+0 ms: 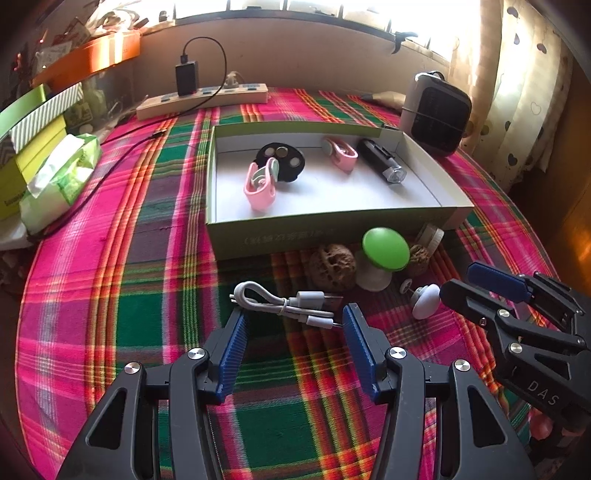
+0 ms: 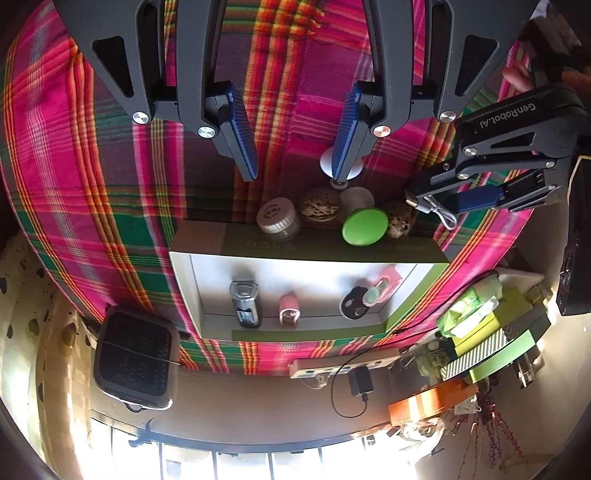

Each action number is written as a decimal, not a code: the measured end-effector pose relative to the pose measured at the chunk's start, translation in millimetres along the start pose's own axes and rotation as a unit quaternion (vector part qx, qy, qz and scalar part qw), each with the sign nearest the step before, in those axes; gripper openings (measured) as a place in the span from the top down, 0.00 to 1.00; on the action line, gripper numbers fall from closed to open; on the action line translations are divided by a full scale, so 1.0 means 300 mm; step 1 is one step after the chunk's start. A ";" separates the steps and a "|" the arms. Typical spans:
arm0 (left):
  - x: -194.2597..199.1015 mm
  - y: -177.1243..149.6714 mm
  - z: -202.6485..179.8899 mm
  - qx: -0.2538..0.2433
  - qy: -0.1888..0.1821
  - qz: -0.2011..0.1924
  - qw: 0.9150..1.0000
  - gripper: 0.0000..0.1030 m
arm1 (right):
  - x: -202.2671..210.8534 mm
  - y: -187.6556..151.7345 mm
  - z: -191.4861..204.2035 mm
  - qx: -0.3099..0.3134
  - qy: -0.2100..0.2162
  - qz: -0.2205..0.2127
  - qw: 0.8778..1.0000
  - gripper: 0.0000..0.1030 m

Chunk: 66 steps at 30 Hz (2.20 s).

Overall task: Organize objects
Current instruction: 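Withdraw both tools from the box toward the items in front of it, then move the left tool to the white USB cable while the right tool approaches the white egg-shaped object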

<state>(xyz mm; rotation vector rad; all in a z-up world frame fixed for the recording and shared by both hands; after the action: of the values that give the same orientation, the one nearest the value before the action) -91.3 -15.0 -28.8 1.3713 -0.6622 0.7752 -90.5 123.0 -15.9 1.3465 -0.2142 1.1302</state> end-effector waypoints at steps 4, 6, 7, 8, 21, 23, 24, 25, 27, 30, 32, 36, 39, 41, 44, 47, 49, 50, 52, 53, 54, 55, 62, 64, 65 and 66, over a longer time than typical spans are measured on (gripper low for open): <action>-0.004 -0.014 0.031 0.004 0.006 0.002 1.000 0.50 | -0.012 0.002 0.027 0.007 0.014 0.002 1.000 0.58; -0.003 -0.017 0.043 0.006 0.006 0.002 1.000 0.50 | -0.019 0.003 0.038 0.008 0.019 0.003 1.000 0.58; -0.002 -0.020 0.049 0.007 0.006 0.002 1.000 0.50 | -0.023 0.004 0.044 0.010 0.021 0.004 1.000 0.58; -0.001 -0.022 0.054 0.009 0.007 0.002 1.000 0.50 | -0.028 0.005 0.050 0.012 0.023 0.006 1.000 0.58; 0.004 -0.023 0.148 0.023 0.015 -0.011 1.000 0.50 | -0.090 -0.009 0.089 0.018 0.035 0.028 0.999 0.58; 0.004 -0.012 0.154 0.016 0.016 -0.020 1.000 0.50 | -0.101 -0.012 0.085 0.018 0.028 0.032 0.999 0.58; 0.002 -0.007 0.154 0.012 0.014 -0.022 1.000 0.50 | -0.101 -0.013 0.083 0.018 0.026 0.032 0.999 0.58; -0.002 -0.002 0.152 0.006 0.009 -0.023 1.000 0.50 | -0.099 -0.013 0.082 0.017 0.025 0.031 0.999 0.58; -0.005 0.009 0.155 0.006 0.007 -0.028 1.000 0.50 | -0.098 -0.012 0.078 0.018 0.022 0.030 0.999 0.58; -0.011 0.029 0.150 0.001 -0.010 -0.031 0.999 0.50 | -0.095 -0.013 0.070 0.018 0.016 0.029 0.999 0.58; -0.015 0.043 0.141 -0.012 -0.012 -0.034 0.999 0.50 | -0.094 -0.013 0.072 0.019 0.015 0.028 0.999 0.62; -0.032 0.062 0.139 -0.017 -0.010 -0.034 0.999 0.50 | -0.093 -0.013 0.081 0.027 0.014 0.028 0.999 0.75; -0.049 0.065 0.143 -0.020 -0.005 -0.028 0.999 0.50 | -0.091 -0.015 0.081 0.027 0.012 0.028 0.999 0.75; -0.060 0.060 0.153 -0.020 0.003 -0.022 1.000 0.50 | -0.088 -0.014 0.081 0.026 0.013 0.027 0.999 0.75; -0.067 0.053 0.173 -0.015 0.000 -0.018 1.000 0.50 | -0.083 -0.010 0.085 0.026 0.013 0.024 0.999 0.75; -0.062 0.045 0.182 -0.011 -0.005 -0.014 1.000 0.50 | -0.081 -0.009 0.093 0.028 0.014 0.024 0.999 0.75; -0.049 0.032 0.176 -0.018 -0.009 -0.015 1.000 0.50 | -0.079 -0.009 0.098 0.031 0.015 0.024 0.999 0.75; -0.045 0.025 0.172 -0.021 -0.012 -0.015 1.000 0.50 | -0.078 -0.009 0.100 0.031 0.015 0.024 0.999 0.75; -0.034 0.009 0.169 -0.024 -0.017 -0.012 0.999 0.50 | -0.076 -0.009 0.100 0.030 0.015 0.022 0.999 0.75; -0.030 0.004 0.169 -0.025 -0.019 -0.011 0.999 0.50 | -0.075 -0.010 0.098 0.030 0.014 0.023 0.999 0.75; -0.025 -0.002 0.170 -0.025 -0.020 -0.009 0.999 0.50 | -0.075 -0.012 0.097 0.029 0.014 0.023 0.999 0.75; -0.021 -0.008 0.170 -0.026 -0.021 -0.008 0.999 0.50 | -0.073 -0.013 0.095 0.029 0.013 0.023 0.999 0.75; 0.022 -0.063 0.119 -0.052 -0.047 -0.003 0.998 0.50 | -0.057 -0.018 0.082 0.025 0.009 0.018 0.999 0.75; 0.036 -0.072 0.100 -0.063 -0.057 -0.006 0.996 0.50 | -0.054 -0.020 0.077 0.023 0.008 0.017 1.000 0.75; 0.041 -0.073 0.092 -0.067 -0.061 -0.007 0.996 0.50 | -0.052 -0.022 0.075 0.022 0.009 0.017 1.000 0.75; 0.046 -0.074 0.084 -0.071 -0.064 -0.010 0.995 0.50 | -0.052 -0.024 0.074 0.021 0.009 0.018 1.000 0.75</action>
<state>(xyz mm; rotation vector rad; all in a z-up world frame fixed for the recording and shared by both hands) -64.6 -39.6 -28.6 1.3026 -0.7876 0.6150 -82.5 97.7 -25.1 1.3744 -0.2027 1.1816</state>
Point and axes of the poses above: each gripper's, at about its wrist camera, not at the fingertips, and x roughly against the way its jaws point, z to its left, y to its top, the point moved 5 cm from there along -x, roughly the way its jaws point, and after that the axes turned 15 degrees about y, right-handed, at the moved point
